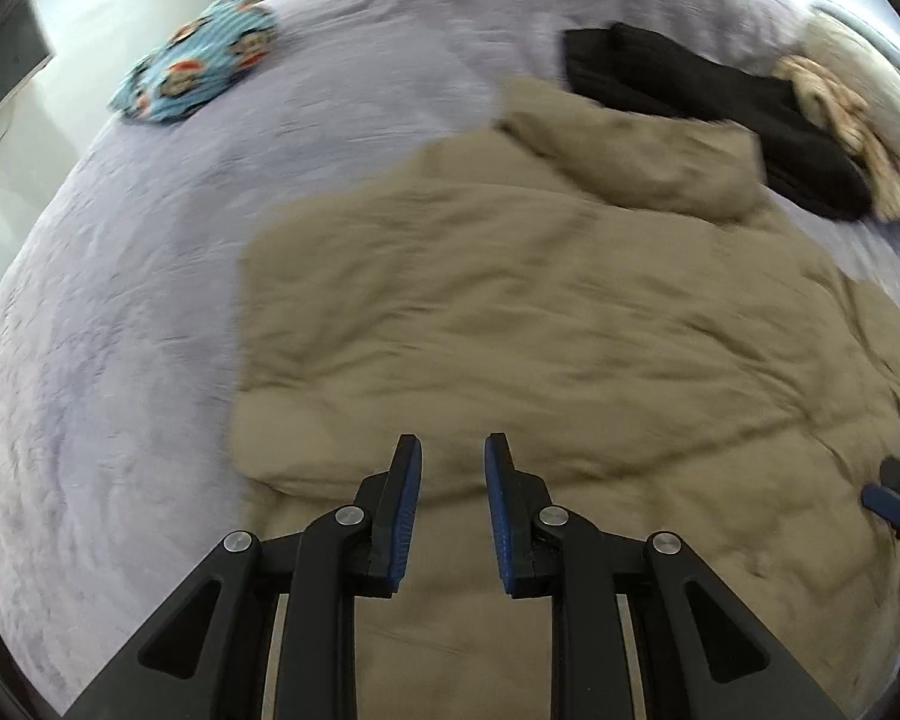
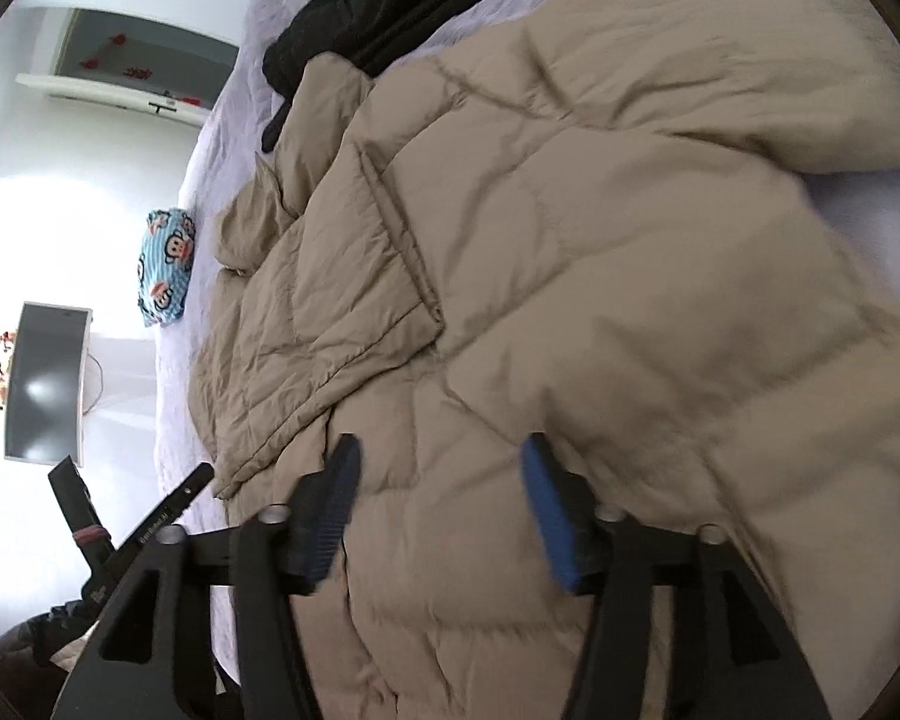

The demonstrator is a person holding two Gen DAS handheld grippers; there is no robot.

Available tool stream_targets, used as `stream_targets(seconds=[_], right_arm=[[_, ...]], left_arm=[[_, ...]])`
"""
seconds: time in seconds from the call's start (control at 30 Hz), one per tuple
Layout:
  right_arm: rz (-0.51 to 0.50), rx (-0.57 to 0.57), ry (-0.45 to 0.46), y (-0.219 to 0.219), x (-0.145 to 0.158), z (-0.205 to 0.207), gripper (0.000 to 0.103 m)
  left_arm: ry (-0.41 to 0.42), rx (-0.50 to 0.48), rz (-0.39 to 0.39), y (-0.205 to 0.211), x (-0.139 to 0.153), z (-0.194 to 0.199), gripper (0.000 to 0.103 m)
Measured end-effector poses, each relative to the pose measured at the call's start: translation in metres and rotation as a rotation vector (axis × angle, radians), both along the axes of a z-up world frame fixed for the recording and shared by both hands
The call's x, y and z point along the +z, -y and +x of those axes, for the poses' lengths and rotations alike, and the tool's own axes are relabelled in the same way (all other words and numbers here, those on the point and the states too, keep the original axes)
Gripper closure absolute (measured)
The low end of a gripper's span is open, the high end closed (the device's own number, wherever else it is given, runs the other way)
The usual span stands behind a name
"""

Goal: Fold large clothes
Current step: 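Open both tools and lift them off the folded panel, then grasp the jacket's other side edge and sleeve with the right tool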

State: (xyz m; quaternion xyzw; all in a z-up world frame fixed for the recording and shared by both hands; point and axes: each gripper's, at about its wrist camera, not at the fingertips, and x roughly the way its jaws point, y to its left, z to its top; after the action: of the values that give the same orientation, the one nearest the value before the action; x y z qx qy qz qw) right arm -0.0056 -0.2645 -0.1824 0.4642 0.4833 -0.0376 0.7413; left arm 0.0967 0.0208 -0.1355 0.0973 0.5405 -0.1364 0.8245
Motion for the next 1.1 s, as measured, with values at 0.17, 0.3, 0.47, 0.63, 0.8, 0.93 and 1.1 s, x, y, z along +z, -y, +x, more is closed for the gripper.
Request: stream_targets(seconds=[0.17,0.3,0.47,0.63,0.8,0.93,1.1], right_arm=[[0.000,-0.064,-0.005,0.026,0.010,-0.028,0.032],[-0.023,-0.127,-0.027,0.058,0.011,-0.055,0.030],[-0.046,-0.209,-0.061,0.105,0.007,-0.085,0.017],[-0.054,-0.282,-0.087,0.152,0.001,-0.108,0.000],[-0.023,-0.332,-0.097,0.188,-0.010,-0.119,0.000],[-0.051,-0.399,-0.094,0.215,-0.012,-0.124,0.000],[0.005,-0.550,-0.119,0.266,-0.021,-0.135,0.000]], left_arm=[[0.051,-0.040,-0.014,0.037,0.009,-0.032,0.000],[-0.012,-0.102,-0.010,0.074,0.002,-0.046,0.000],[-0.023,-0.159,0.010,0.121,0.000,-0.067,0.000],[-0.068,-0.163,0.000,0.161,-0.003,-0.076,0.000],[-0.106,-0.157,0.023,0.189,-0.007,-0.080,0.000],[-0.111,-0.154,0.045,0.203,-0.010,-0.085,0.000],[-0.079,-0.153,0.096,0.214,-0.013,-0.084,0.000]])
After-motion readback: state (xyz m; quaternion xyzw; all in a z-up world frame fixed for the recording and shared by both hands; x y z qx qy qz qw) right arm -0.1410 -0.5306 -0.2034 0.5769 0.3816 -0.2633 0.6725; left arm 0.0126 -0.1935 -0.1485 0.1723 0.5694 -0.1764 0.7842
